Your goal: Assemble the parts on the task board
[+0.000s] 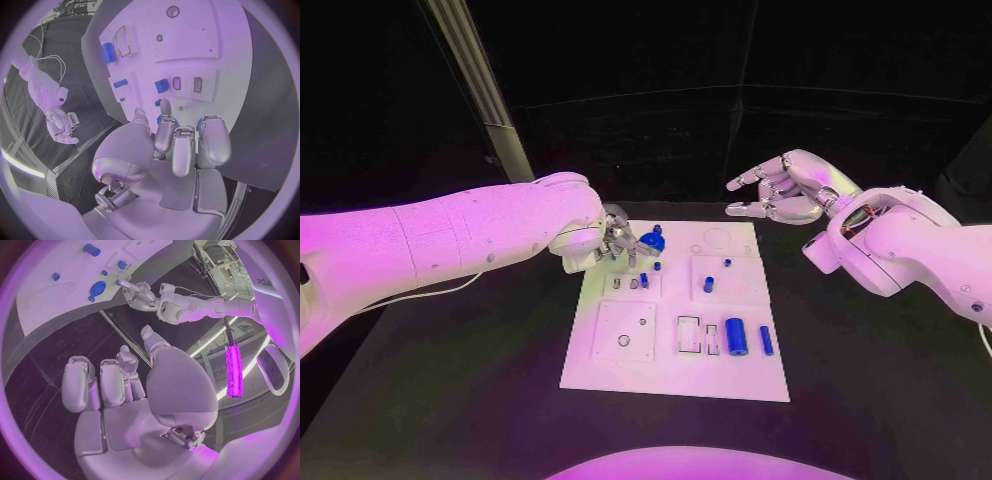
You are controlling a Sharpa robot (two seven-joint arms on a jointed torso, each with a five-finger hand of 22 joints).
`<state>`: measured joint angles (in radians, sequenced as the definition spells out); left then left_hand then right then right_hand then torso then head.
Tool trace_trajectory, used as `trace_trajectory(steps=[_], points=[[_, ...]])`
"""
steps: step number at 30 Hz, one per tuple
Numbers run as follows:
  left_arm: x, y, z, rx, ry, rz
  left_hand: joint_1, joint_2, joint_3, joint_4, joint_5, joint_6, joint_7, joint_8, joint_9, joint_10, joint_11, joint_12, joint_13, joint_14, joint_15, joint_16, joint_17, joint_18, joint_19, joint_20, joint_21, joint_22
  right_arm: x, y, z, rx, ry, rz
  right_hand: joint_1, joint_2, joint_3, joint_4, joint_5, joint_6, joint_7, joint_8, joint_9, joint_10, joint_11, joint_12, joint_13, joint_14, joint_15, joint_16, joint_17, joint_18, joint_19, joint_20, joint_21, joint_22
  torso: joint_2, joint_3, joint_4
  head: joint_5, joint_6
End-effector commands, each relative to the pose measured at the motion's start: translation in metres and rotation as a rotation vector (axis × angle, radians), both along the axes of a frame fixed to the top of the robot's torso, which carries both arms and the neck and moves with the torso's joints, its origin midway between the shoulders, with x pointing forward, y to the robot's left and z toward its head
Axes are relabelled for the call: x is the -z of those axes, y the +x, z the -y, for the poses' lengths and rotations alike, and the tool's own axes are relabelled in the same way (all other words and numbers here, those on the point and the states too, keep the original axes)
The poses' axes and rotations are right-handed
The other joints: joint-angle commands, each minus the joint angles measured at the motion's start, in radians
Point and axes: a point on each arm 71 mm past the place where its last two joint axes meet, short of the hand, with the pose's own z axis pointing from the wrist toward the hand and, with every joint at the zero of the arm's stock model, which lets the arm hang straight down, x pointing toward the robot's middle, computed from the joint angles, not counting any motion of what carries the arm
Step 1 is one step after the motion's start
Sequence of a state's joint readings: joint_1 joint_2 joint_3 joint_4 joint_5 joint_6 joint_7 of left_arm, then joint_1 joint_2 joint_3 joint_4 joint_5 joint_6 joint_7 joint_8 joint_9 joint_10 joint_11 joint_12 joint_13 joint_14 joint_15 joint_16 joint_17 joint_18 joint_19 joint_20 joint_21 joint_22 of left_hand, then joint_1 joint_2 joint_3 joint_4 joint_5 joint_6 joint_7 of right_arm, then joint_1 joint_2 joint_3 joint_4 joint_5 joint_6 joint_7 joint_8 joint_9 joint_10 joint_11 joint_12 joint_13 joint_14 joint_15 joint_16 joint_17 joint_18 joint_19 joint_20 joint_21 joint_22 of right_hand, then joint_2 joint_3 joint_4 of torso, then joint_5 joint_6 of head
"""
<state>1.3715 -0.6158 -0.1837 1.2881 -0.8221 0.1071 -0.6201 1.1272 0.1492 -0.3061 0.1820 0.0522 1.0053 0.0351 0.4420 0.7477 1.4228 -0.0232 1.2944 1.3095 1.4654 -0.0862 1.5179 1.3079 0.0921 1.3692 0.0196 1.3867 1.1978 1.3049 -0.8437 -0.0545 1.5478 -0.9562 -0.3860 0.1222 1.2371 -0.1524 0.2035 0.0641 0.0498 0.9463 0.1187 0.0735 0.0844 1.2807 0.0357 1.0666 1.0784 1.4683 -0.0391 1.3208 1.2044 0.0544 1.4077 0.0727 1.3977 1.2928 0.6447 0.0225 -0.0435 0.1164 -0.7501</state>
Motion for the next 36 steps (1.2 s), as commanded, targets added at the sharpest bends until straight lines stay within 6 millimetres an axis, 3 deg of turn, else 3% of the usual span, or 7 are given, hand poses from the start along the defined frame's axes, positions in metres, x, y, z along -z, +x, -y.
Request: trace_trajectory(steps=[1,20,31,33,36], points=[[0.001,0.0,0.001,0.033,0.066,-0.023,0.001,0.001,-0.007,0.003,-0.004,-0.008,0.0,0.004,0.003,0.008,-0.009,-0.002,0.028,0.089,-0.005,0.006,0.196,-0.017,0.002,0.002,0.004,0.002,0.0,0.001,0.0,0.001,-0.005,-0.008,0.004,0.002,0.0,-0.007,-0.001,0.009,0.0,-0.004,0.002,-0.003,-0.001,-0.006,-0.002,0.009,-0.001,-0.007,-0.001,0.011,-0.004,-0.001,-0.005,0.0,0.001,-0.0004,-0.0013,0.0,-0.001],[0.012,0.0,0.014,0.088,0.123,-0.067,0.011,0.007,-0.01,0.001,-0.002,-0.024,0.004,-0.006,0.017,0.009,-0.006,0.0,0.034,0.09,-0.002,0.009,0.201,-0.018,0.003,0.004,0.009,0.011,0.001,0.003,0.001,0.014,-0.013,-0.02,0.003,0.004,0.0,-0.006,0.001,0.01,0.0,-0.004,0.002,-0.002,-0.001,-0.008,-0.005,0.009,-0.001,-0.01,-0.004,0.012,-0.006,-0.001,-0.009,-0.006,0.002,-0.0013,0.0019,0.0,-0.011],[0.013,-0.001,0.018,0.104,0.126,-0.075,0.018,0.015,-0.014,0.0,-0.002,-0.039,0.013,-0.039,0.006,0.009,0.001,-0.001,0.039,0.091,0.003,0.011,0.202,-0.018,0.001,0.009,0.012,0.016,0.001,0.003,0.001,0.016,-0.015,-0.023,0.005,0.009,0.003,-0.008,0.005,0.011,0.0,-0.005,0.003,-0.001,-0.001,-0.008,-0.007,0.01,-0.001,-0.013,-0.005,0.012,-0.005,-0.001,-0.011,-0.007,0.003,-0.0015,0.0014,-0.001,-0.014],[0.013,-0.001,0.02,0.106,0.124,-0.074,0.021,0.016,-0.014,-0.001,-0.002,-0.039,0.013,-0.043,0.004,0.009,0.002,-0.002,0.039,0.091,0.004,0.011,0.202,-0.018,0.001,0.01,0.012,0.017,0.002,0.004,0.0,0.016,-0.016,-0.024,0.006,0.011,0.007,-0.012,0.038,0.012,0.0,-0.007,0.004,-0.002,-0.001,-0.012,-0.012,0.012,-0.001,-0.017,-0.005,0.013,-0.004,-0.001,-0.014,-0.009,0.003,-0.0017,0.002,0.0,-0.015],[0.013,-0.001,0.022,0.108,0.122,-0.072,0.026,0.017,-0.013,-0.005,-0.001,-0.037,0.014,-0.048,0.0,0.009,0.003,-0.004,0.039,0.09,0.005,0.01,0.202,-0.018,0.0,0.011,0.012,0.017,0.002,0.004,0.0,0.016,-0.017,-0.026,0.005,0.012,0.008,-0.013,0.049,0.012,0.0,-0.007,0.004,-0.001,-0.001,-0.012,-0.014,0.013,-0.001,-0.018,-0.005,0.013,-0.004,-0.001,-0.016,-0.01,0.002,-0.0019,0.0024,0.0,-0.016]])
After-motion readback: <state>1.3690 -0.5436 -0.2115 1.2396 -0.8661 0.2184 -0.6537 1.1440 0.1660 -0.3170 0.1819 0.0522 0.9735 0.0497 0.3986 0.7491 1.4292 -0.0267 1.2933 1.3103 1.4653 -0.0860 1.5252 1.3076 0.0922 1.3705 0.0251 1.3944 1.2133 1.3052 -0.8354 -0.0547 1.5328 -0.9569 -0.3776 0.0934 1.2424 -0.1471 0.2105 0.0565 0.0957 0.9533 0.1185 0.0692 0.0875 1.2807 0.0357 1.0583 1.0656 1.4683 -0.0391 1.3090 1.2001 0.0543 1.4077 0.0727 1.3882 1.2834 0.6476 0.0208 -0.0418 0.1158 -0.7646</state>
